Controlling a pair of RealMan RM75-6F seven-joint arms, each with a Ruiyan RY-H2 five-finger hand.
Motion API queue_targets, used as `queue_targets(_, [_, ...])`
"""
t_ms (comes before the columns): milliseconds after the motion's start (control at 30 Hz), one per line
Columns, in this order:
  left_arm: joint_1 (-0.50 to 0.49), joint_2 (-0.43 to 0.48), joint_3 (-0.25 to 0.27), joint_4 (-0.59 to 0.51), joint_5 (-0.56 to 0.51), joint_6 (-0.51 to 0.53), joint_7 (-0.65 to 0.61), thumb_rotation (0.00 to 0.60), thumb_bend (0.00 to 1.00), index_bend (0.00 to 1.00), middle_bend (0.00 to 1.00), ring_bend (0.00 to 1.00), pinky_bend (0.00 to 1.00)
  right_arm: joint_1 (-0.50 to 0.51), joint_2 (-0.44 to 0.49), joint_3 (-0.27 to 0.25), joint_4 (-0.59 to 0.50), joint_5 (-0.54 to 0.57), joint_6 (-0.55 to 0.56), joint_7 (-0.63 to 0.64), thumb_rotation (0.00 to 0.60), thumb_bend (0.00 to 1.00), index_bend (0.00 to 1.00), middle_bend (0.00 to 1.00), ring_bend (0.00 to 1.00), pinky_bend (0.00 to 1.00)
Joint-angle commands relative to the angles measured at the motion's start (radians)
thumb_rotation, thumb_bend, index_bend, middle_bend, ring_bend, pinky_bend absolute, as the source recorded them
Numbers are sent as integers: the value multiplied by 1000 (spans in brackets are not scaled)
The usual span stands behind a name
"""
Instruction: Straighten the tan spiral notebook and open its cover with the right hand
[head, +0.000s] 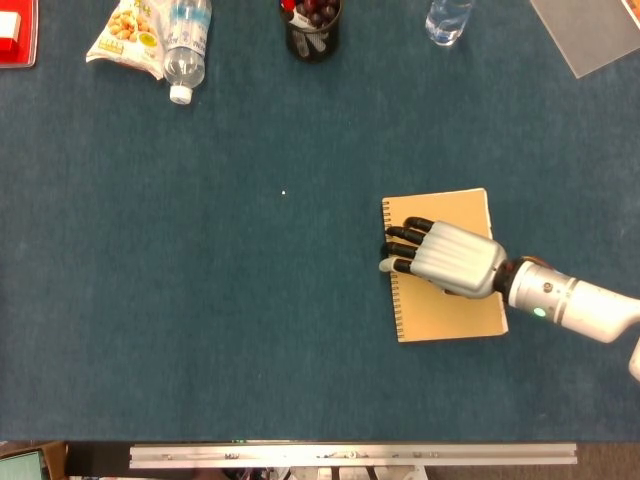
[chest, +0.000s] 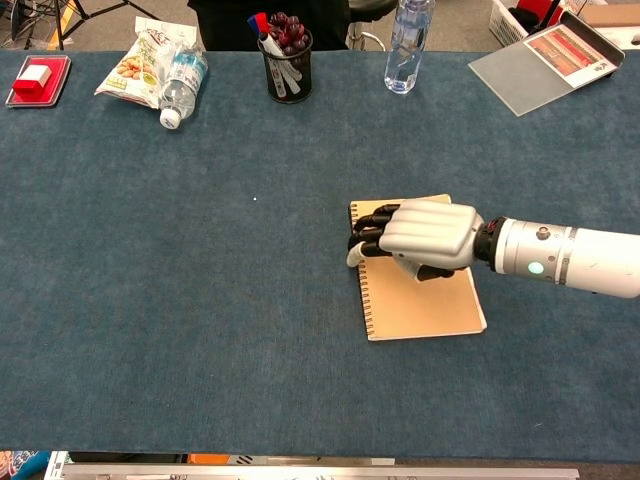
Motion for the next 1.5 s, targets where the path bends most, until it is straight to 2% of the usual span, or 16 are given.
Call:
queue_targets(33, [-1, 0, -1, -1, 0, 0, 2, 600, 357, 254, 60, 108, 279, -4, 7, -4, -4, 3, -2, -4, 600, 1000, 244, 210, 103, 166])
queue_targets(300, [-2, 1, -1, -5, 0, 0, 7, 600, 358, 254, 60, 108, 279, -20, 41, -15, -35, 10, 2, -22, 600, 1000, 244, 210, 103, 166])
queue_targets(600, [-4, 2, -3, -14, 2, 3, 18, 600, 357, 254, 60, 108, 279, -44, 121, -46, -120, 11, 0, -71, 600, 1000, 244, 211, 103, 166])
queue_targets(867, [-6, 3, -4, -22, 2, 2, 29, 600, 358, 254, 59, 108, 279, -67, 170, -45, -166, 22, 13, -103, 600, 1000, 264, 229, 103, 167])
queue_targets(1133, [-7, 4, -5, -28, 1, 4, 36, 600, 358, 254, 59, 108, 279, -72, 153, -33, -151, -5, 43, -70, 600, 1000, 264, 229, 103, 167])
queue_targets(1500, [-4, 3, -3, -21, -1, 3, 27, 600, 357, 254, 59, 108, 279, -72, 125, -34, -118, -15, 28, -49, 600, 1000, 264, 229, 103, 166])
